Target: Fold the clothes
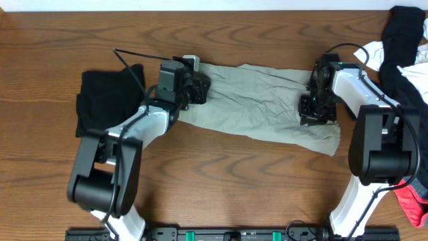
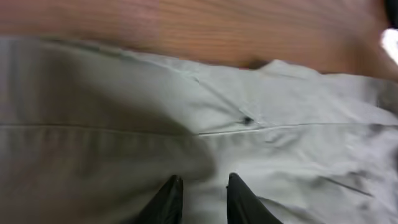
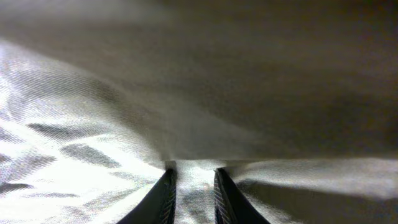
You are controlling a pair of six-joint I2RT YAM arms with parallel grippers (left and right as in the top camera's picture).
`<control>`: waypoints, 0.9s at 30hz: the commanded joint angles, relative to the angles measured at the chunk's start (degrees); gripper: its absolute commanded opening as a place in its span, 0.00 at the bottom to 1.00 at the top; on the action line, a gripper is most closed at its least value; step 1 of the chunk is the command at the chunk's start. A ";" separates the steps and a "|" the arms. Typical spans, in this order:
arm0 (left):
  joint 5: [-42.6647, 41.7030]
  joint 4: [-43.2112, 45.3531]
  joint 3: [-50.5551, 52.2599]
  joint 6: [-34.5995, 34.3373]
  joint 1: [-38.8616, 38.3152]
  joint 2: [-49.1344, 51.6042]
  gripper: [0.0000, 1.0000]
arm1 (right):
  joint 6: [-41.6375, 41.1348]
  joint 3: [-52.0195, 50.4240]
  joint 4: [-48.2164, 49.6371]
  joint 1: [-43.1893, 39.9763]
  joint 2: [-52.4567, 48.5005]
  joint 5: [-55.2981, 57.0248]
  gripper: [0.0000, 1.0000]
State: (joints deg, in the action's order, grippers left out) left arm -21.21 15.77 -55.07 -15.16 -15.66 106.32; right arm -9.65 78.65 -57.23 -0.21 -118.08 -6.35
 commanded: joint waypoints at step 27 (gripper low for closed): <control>2.25 10.08 -0.57 -0.13 -0.07 10.80 0.24 | 17.05 1.49 24.48 6.29 -0.70 -34.01 0.31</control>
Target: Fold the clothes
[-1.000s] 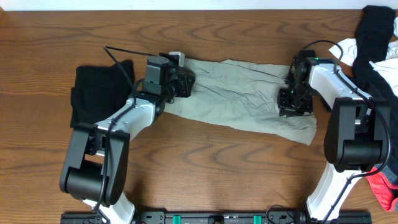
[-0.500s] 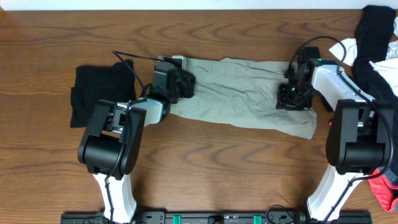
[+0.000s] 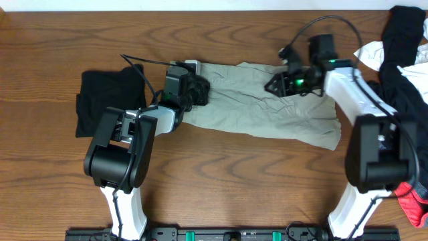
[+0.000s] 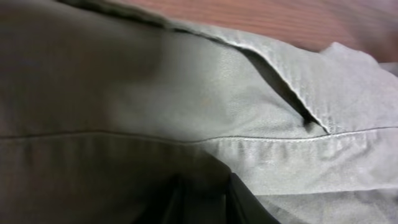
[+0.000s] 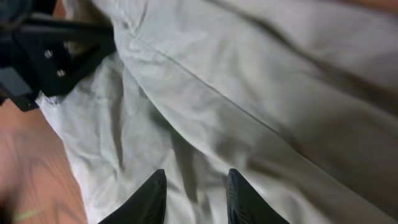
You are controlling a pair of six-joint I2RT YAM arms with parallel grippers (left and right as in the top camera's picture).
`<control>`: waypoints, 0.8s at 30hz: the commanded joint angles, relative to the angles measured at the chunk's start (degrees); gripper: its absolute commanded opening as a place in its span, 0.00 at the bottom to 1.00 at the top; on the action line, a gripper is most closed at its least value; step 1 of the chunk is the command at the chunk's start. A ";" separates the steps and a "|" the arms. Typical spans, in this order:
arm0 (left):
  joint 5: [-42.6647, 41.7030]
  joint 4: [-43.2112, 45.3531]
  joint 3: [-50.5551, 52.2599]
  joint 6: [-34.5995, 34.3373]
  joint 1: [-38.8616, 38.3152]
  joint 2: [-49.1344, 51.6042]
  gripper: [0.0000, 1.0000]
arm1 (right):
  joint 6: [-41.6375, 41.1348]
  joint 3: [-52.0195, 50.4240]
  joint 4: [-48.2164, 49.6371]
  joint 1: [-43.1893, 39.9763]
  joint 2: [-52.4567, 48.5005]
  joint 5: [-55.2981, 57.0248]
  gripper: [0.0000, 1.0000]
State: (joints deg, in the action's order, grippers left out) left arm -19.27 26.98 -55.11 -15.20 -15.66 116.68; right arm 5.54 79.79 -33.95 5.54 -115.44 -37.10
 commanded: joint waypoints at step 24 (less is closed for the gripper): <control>2.45 -5.79 -0.52 -0.04 1.73 0.46 0.24 | -8.26 0.44 5.44 -12.15 -7.82 26.38 0.59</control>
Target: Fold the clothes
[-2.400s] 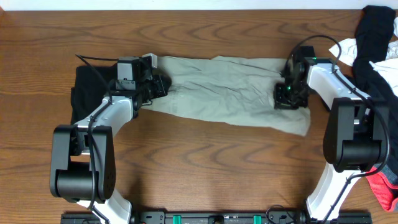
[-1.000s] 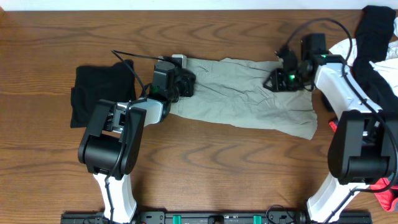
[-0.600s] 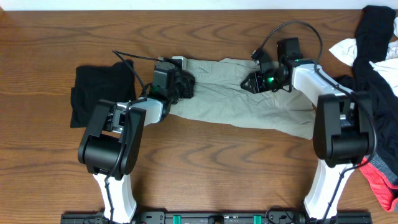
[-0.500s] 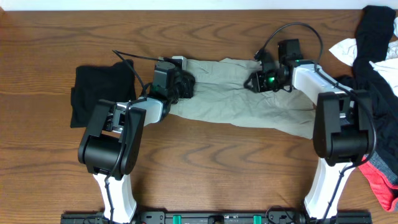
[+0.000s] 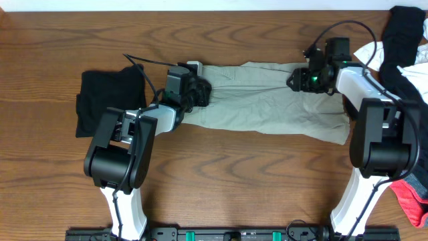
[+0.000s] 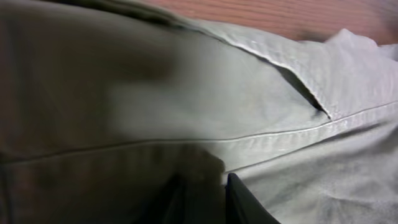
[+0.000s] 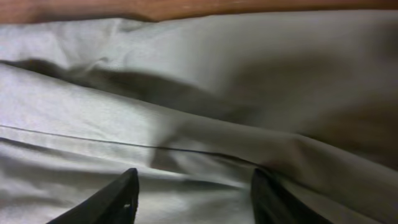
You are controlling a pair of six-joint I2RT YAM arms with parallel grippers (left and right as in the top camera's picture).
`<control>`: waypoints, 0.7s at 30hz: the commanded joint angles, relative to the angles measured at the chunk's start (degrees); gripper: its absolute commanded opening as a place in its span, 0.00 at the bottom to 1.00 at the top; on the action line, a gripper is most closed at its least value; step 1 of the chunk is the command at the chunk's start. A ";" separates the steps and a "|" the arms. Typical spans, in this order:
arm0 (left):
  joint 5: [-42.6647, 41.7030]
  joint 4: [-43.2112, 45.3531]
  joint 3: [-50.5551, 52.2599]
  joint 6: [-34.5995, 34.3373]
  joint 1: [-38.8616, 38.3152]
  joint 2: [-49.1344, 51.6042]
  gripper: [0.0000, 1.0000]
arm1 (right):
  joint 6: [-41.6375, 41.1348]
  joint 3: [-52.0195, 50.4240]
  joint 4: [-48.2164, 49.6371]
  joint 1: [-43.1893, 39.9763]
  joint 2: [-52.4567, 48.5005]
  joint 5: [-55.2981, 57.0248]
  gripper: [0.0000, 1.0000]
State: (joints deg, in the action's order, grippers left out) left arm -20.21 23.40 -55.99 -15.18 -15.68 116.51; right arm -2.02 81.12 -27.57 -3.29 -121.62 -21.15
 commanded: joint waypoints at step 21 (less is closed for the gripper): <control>2.93 -5.68 0.35 -0.07 5.01 0.63 0.24 | 0.81 -0.87 -9.03 -9.77 6.27 4.39 0.78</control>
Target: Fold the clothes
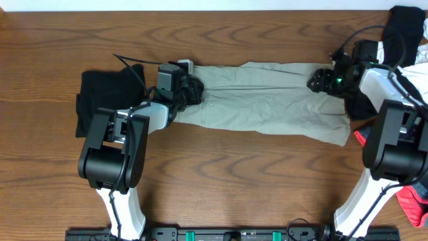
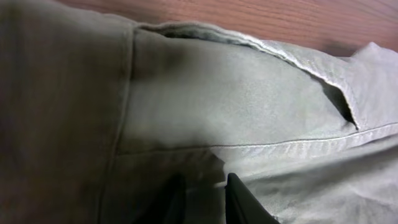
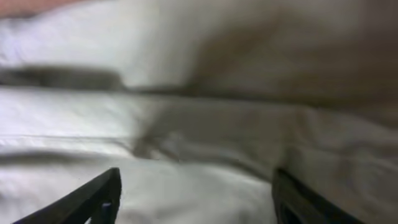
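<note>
Pale khaki trousers [image 1: 267, 100] lie stretched out lengthwise across the far half of the table. My left gripper [image 1: 192, 90] sits on their left end. In the left wrist view its fingers [image 2: 239, 199] stand close together with a fold of the cloth [image 2: 249, 106] pinched between them, beside a seam and a pocket slit. My right gripper [image 1: 317, 82] rests over the trousers' upper right end. Seen from the right wrist, this gripper [image 3: 196, 193] is wide open over smooth cloth, its fingers [image 3: 99, 199] far apart with nothing between them.
A folded black garment [image 1: 107, 100] lies left of the trousers, close to my left arm. A heap of black and white clothes [image 1: 401, 40] fills the far right corner. A red garment [image 1: 414, 201] hangs at the right edge. Bare wood table [image 1: 221, 174] lies in front.
My right gripper has moved right along the trousers' top edge to their right end, its jaws wider apart. My left gripper and the trousers' left end sit slightly further left.
First my right gripper was shut on cloth at the trousers' lower right end, my left at the left end. Then the right one stood over the upper middle, jaws slightly apart, later open at the upper right. The trousers now lie longer and flatter.
</note>
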You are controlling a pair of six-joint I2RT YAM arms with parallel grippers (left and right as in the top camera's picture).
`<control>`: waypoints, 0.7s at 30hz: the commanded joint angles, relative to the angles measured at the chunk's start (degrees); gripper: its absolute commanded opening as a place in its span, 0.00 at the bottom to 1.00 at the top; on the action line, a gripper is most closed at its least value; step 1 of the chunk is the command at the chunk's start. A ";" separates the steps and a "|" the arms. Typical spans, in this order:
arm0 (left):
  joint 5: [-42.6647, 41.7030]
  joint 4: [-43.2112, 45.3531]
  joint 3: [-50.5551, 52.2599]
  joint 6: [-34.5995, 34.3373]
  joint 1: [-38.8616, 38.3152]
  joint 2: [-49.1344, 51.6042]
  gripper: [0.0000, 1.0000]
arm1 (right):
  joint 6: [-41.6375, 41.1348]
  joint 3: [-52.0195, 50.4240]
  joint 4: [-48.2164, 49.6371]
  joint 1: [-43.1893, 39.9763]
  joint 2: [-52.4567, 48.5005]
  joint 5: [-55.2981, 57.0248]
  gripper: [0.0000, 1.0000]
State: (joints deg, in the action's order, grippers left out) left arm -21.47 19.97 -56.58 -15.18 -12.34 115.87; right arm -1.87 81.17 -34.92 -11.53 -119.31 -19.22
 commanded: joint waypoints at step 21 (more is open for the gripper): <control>3.98 -5.73 0.94 -0.09 1.66 1.25 0.35 | -0.17 -13.55 -10.01 -6.78 10.23 -4.20 0.92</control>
State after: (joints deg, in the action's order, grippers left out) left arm -21.47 17.21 -57.21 -15.18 -11.70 115.26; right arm -1.72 69.63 -46.28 -18.39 -108.38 -19.92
